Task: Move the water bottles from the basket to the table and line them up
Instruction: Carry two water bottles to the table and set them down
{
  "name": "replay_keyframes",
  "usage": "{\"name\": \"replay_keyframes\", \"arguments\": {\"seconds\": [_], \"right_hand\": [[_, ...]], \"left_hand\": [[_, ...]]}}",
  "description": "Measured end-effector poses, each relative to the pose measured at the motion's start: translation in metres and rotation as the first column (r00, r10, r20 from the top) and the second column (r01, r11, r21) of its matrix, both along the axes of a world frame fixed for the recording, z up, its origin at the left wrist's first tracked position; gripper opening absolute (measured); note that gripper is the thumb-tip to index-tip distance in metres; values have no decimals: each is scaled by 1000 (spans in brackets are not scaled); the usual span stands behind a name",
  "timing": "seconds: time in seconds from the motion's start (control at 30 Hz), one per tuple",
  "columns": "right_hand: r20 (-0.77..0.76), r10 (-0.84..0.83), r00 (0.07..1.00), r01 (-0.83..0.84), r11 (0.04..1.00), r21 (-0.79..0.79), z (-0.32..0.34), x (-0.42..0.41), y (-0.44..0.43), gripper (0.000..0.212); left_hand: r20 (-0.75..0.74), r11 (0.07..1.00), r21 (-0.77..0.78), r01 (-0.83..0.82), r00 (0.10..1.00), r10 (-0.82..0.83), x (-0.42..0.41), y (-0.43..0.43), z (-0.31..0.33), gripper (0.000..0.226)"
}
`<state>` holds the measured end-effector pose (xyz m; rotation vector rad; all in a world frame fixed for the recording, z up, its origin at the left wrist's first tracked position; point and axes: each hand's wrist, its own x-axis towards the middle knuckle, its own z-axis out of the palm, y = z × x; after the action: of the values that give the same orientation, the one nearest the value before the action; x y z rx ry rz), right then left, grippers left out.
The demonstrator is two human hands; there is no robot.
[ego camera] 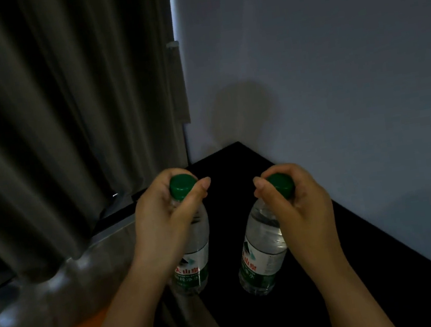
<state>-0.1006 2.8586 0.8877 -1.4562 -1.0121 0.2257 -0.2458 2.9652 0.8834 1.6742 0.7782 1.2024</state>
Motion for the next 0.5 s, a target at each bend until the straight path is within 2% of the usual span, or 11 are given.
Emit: {"name": "replay_keyframes", "arguments": {"seconds": [0.23,0.4,0.5], "right_hand": [[-14,-58,998,56,995,-85,-20,42,36,9],[1,-130,992,128,978,-166,-35,62,55,11],[3,-145,989,143,971,-192,-47,67,69,12]], "left_hand": [[32,998,-68,14,999,-12,41,48,-27,12],[-179,1000,12,15,984,-13,66,83,-51,12],[-166,995,-52,88,981,-96,78,107,-70,12]]}}
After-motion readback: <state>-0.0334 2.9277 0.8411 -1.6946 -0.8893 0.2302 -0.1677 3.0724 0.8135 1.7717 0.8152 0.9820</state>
